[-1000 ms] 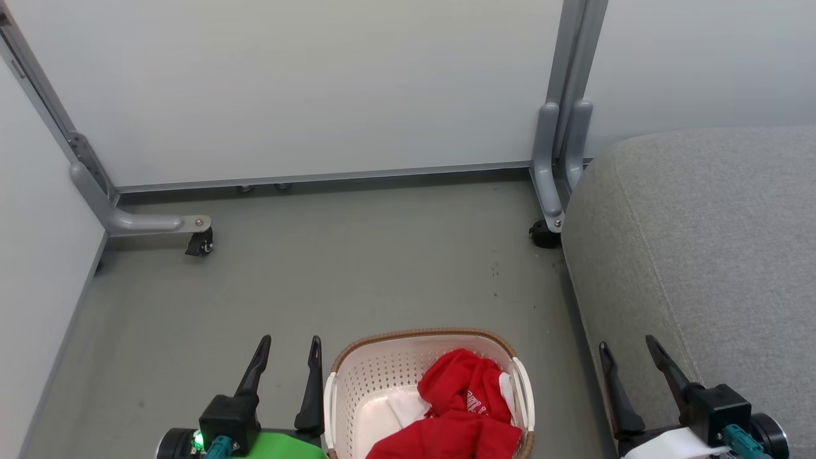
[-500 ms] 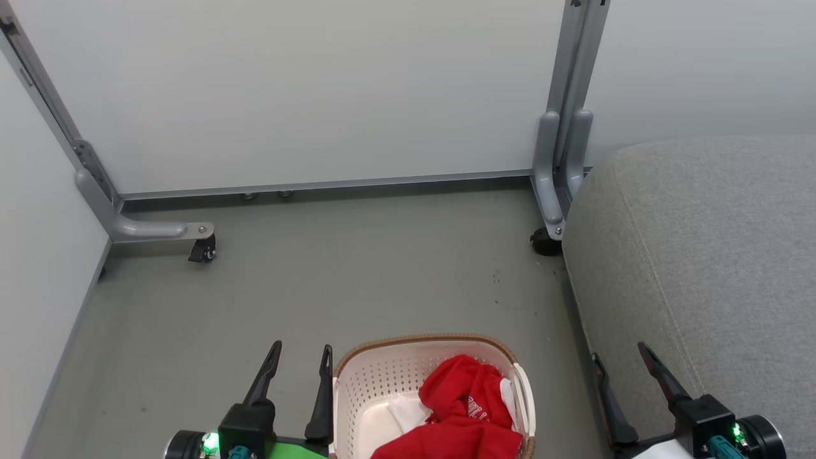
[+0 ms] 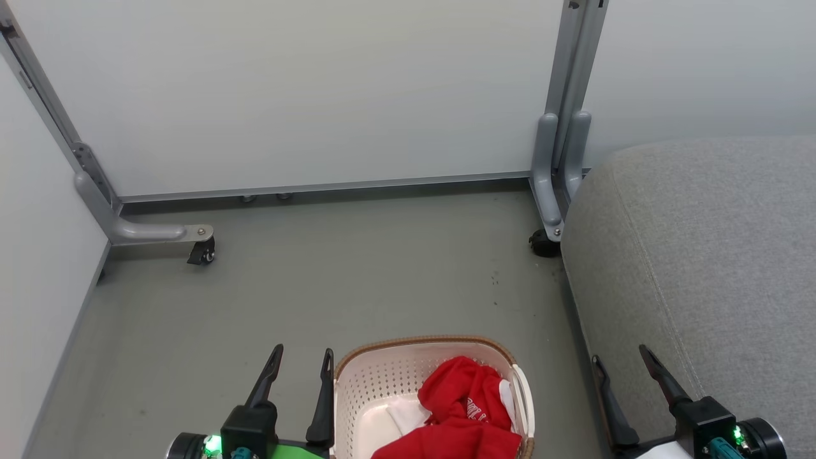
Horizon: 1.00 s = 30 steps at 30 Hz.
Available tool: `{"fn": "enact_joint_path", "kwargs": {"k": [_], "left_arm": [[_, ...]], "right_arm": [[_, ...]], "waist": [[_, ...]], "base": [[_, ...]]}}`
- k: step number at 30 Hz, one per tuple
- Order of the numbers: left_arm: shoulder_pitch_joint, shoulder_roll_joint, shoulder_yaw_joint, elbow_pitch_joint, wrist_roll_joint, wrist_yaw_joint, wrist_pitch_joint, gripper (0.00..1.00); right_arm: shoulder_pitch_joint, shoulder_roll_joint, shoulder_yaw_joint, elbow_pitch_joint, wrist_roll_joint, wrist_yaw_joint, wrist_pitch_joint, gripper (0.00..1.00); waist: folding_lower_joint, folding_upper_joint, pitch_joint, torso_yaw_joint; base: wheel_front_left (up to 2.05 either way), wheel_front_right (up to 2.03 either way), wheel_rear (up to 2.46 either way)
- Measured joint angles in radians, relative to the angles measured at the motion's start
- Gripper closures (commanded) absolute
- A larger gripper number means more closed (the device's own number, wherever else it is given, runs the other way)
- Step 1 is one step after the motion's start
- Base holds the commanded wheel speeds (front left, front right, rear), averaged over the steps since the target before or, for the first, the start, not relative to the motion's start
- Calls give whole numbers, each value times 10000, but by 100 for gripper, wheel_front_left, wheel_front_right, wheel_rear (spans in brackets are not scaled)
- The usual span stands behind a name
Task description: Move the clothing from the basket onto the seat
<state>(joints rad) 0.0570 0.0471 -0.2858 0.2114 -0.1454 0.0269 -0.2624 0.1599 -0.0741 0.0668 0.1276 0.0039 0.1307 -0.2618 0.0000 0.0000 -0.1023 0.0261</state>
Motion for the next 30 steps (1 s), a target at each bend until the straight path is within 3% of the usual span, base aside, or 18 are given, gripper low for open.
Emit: {"fn": "enact_joint_path", "kwargs": {"k": [11, 20, 30], "left_arm": [[-19, 2, -142, 437, 171, -52, -15, 0], [-880, 8, -617, 1147, 1220, 38, -17, 0], [-3304, 671, -1179, 2834, 1894, -602, -17, 0]], "right_arm": [[-9, 56, -267, -65, 4, 0, -2, 0], [-414, -113, -1030, -495, 313, 0, -8, 0], [-1950, -8, -1365, -895, 650, 0, -8, 0]], "waist": [[0, 0, 333, -322], [0, 0, 1299, -731], [0, 0, 3428, -1237]], "base": [[0, 0, 0], [0, 0, 0], [0, 0, 0]]}}
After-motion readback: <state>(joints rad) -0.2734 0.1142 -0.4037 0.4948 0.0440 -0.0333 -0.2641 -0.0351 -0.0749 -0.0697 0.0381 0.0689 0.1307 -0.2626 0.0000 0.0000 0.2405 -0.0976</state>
